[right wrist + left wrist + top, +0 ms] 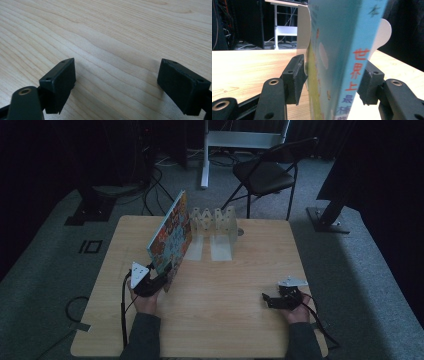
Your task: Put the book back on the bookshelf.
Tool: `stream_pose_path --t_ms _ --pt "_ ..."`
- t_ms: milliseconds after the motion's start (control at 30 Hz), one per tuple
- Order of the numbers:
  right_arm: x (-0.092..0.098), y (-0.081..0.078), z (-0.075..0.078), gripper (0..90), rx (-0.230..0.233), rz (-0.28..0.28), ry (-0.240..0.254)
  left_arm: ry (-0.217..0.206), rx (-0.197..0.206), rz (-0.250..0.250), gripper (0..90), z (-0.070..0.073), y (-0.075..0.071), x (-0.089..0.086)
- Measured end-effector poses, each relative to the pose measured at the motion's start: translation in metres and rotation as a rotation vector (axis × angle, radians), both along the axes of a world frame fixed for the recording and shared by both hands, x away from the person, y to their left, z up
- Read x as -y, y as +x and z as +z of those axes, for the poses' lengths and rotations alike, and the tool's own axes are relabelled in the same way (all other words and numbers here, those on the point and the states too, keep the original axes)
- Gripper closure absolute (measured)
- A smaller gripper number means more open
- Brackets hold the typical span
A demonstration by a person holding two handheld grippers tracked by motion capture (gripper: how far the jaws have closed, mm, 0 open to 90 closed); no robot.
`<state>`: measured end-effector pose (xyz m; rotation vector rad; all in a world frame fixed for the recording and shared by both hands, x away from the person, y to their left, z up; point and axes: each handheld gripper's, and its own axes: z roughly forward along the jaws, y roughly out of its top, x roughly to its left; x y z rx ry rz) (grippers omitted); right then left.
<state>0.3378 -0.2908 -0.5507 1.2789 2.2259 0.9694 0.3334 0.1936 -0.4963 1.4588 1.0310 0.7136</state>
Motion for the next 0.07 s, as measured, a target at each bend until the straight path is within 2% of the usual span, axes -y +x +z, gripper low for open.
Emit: stream_pose_path --t_ms 67 --pt "0.0 0.0 0.0 14.8 -0.001 0.0 0.001 0.003 -0.001 -0.007 44.8 0.0007 -0.0016 -0.0005"
